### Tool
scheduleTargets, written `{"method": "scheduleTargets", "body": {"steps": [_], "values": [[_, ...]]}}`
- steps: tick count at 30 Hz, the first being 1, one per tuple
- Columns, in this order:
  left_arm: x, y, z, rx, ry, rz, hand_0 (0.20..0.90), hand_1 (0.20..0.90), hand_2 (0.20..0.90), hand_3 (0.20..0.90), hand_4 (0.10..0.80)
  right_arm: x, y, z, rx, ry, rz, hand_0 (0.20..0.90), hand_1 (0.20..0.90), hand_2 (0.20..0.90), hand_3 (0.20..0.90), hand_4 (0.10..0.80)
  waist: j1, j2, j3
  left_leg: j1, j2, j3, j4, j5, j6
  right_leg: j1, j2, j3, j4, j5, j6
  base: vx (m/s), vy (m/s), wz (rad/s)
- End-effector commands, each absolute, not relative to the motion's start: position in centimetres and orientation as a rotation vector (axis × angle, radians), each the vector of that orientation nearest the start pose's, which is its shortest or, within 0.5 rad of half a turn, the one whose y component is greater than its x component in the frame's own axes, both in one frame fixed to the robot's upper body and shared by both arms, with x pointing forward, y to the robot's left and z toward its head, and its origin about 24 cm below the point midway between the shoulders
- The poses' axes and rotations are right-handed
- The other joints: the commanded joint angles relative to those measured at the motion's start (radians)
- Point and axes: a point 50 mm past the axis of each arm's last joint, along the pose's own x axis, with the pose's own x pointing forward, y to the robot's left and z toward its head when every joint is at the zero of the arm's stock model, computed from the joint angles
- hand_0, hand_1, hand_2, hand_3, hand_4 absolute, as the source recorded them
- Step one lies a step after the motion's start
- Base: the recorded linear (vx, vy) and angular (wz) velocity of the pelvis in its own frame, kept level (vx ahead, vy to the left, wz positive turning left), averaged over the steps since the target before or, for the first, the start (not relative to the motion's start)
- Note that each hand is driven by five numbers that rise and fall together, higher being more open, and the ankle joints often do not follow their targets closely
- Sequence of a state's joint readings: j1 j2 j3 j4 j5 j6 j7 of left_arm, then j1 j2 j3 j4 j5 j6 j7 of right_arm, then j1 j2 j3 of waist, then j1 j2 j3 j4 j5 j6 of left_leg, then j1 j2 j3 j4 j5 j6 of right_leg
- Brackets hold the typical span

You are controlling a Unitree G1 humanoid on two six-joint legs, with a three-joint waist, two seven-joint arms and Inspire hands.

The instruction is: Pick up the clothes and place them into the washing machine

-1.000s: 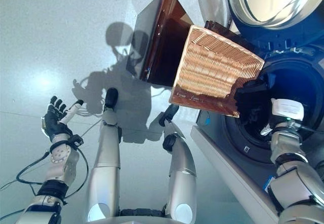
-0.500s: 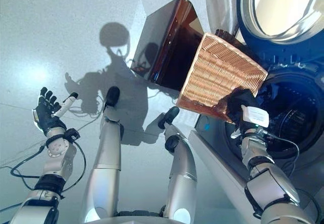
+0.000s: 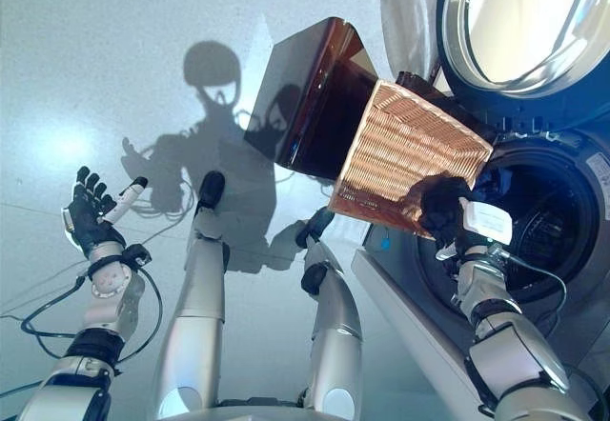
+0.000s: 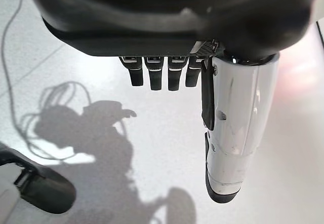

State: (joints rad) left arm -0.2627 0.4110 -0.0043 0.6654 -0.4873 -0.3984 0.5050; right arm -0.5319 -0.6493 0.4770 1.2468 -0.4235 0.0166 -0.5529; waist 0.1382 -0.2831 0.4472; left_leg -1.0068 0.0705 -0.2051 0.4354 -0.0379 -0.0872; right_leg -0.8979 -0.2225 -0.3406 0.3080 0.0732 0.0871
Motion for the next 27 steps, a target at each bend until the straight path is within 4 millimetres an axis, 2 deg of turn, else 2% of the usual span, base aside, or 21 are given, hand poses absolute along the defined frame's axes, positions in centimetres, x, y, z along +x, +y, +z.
{"method": "scheduleTargets", "body": {"steps": [1, 4, 10, 14, 17, 18, 19, 20, 23, 25, 26, 27], "values": [[25.9, 30.1, 2.4, -0.061, -0.072, 0.802, 0.9, 0.9, 0.9, 0.9, 0.8, 21.9, -42.1, 2.7, -1.571, 0.628, -0.63, 0.9, 0.9, 0.9, 0.9, 0.8, -0.017, 0.029, 0.035, 0.003, -0.02, -0.004, -0.054, 0.016, 0.012, -0.031, 0.003, 0.023, 0.213, -0.163, 0.036, -0.014, 0.078, -0.07], [26.3, 29.4, 2.8, -0.061, -0.094, 0.773, 0.9, 0.9, 0.9, 0.9, 0.8, 21.8, -42.3, 2.8, -1.58, 0.626, -0.652, 0.9, 0.9, 0.9, 0.9, 0.8, -0.026, 0.046, 0.032, -0.029, -0.031, 0.005, -0.025, 0.005, 0.017, -0.058, -0.012, 0.032, 0.245, -0.171, 0.038, -0.005, 0.071, -0.1], [25.7, 29.4, 2.8, -0.052, -0.113, 0.786, 0.9, 0.9, 0.9, 0.9, 0.8, 20.6, -41.8, 1.4, -1.543, 0.627, -0.692, 0.9, 0.9, 0.9, 0.9, 0.8, -0.035, 0.07, 0.025, -0.065, -0.044, 0.025, -0.016, -0.005, 0.029, -0.089, -0.021, 0.043, 0.243, -0.16, 0.045, 0.004, 0.057, -0.04], [25.4, 29.4, 2.7, -0.045, -0.118, 0.78, 0.9, 0.9, 0.9, 0.9, 0.8, 20.3, -42.6, 2.2, -1.509, 0.617, -0.777, 0.9, 0.9, 0.9, 0.9, 0.8, -0.034, 0.081, 0.026, -0.072, -0.051, 0.031, -0.036, 0.006, 0.031, -0.092, -0.024, 0.044, 0.223, -0.145, 0.054, 0.02, 0.042, 0.04], [25.1, 29.3, 2.5, -0.046, -0.116, 0.784, 0.9, 0.9, 0.9, 0.9, 0.8, 20.0, -42.4, 2.0, -1.464, 0.584, -0.824, 0.9, 0.9, 0.9, 0.9, 0.8, -0.038, 0.083, 0.026, -0.068, -0.054, 0.033, -0.046, 0.01, 0.033, -0.089, -0.023, 0.045, 0.212, -0.141, 0.056, 0.01, 0.021, 0.01], [24.8, 29.3, 2.3, -0.035, -0.109, 0.782, 0.9, 0.9, 0.9, 0.9, 0.8, 20.4, -43.3, 3.9, -1.387, 0.515, -0.931, 0.9, 0.9, 0.9, 0.9, 0.8, -0.041, 0.085, 0.024, -0.071, -0.059, 0.038, -0.047, 0.011, 0.034, -0.091, -0.024, 0.048, 0.208, -0.137, 0.056, 0.007, 0.046, 0.0], [24.8, 29.1, 2.3, -0.035, -0.114, 0.773, 0.9, 0.9, 0.9, 0.9, 0.8, 21.1, -43.2, 4.6, -1.311, 0.453, -0.97, 0.9, 0.9, 0.9, 0.9, 0.8, -0.041, 0.088, 0.02, -0.069, -0.059, 0.039, -0.053, 0.012, 0.035, -0.091, -0.025, 0.048, 0.204, -0.138, 0.055, 0.008, 0.059, 0.0], [24.8, 29.1, 2.2, -0.033, -0.112, 0.773, 0.9, 0.9, 0.9, 0.9, 0.8, 21.5, -42.9, 4.8, -1.27, 0.419, -0.989, 0.9, 0.9, 0.9, 0.9, 0.8, -0.041, 0.09, 0.02, -0.068, -0.06, 0.041, -0.053, 0.012, 0.036, -0.091, -0.025, 0.051, 0.203, -0.138, 0.055, 0.009, 0.055, -0.01], [25.1, 28.6, 2.1, -0.031, -0.111, 0.764, 0.9, 0.9, 0.9, 0.9, 0.8, 25.5, -40.7, 7.7, -1.06, 0.175, -1.052, 0.9, 0.9, 0.9, 0.9, 0.8, -0.034, 0.097, 0.015, -0.065, -0.063, 0.048, -0.051, 0.008, 0.039, -0.093, -0.026, 0.058, 0.198, -0.136, 0.055, 0.005, 0.043, -0.01], [25.2, 28.0, 1.8, -0.039, -0.103, 0.749, 0.9, 0.9, 0.9, 0.9, 0.8, 27.3, -39.0, 8.2, -1.031, 0.098, -1.036, 0.9, 0.9, 0.9, 0.9, 0.8, -0.029, 0.104, 0.015, -0.063, -0.065, 0.052, -0.05, 0.004, 0.042, -0.093, -0.026, 0.061, 0.195, -0.134, 0.054, -0.005, 0.037, -0.02], [25.2, 28.0, 1.8, -0.04, -0.104, 0.751, 0.9, 0.9, 0.9, 0.9, 0.8, 27.3, -38.9, 8.2, -1.032, 0.097, -1.035, 0.9, 0.9, 0.9, 0.9, 0.8, -0.03, 0.104, 0.015, -0.063, -0.065, 0.052, -0.05, 0.004, 0.042, -0.092, -0.026, 0.062, 0.195, -0.134, 0.054, -0.011, 0.043, -0.03], [25.4, 27.7, 1.7, -0.039, -0.101, 0.725, 0.9, 0.9, 0.9, 0.9, 0.8, 29.0, -38.3, 9.7, -1.05, 0.054, -1.025, 0.9, 0.9, 0.9, 0.9, 0.8, -0.016, 0.116, 0.014, -0.065, -0.069, 0.054, -0.047, 0.003, 0.043, -0.095, -0.03, 0.065, 0.195, -0.135, 0.054, -0.015, 0.043, -0.04]]}}
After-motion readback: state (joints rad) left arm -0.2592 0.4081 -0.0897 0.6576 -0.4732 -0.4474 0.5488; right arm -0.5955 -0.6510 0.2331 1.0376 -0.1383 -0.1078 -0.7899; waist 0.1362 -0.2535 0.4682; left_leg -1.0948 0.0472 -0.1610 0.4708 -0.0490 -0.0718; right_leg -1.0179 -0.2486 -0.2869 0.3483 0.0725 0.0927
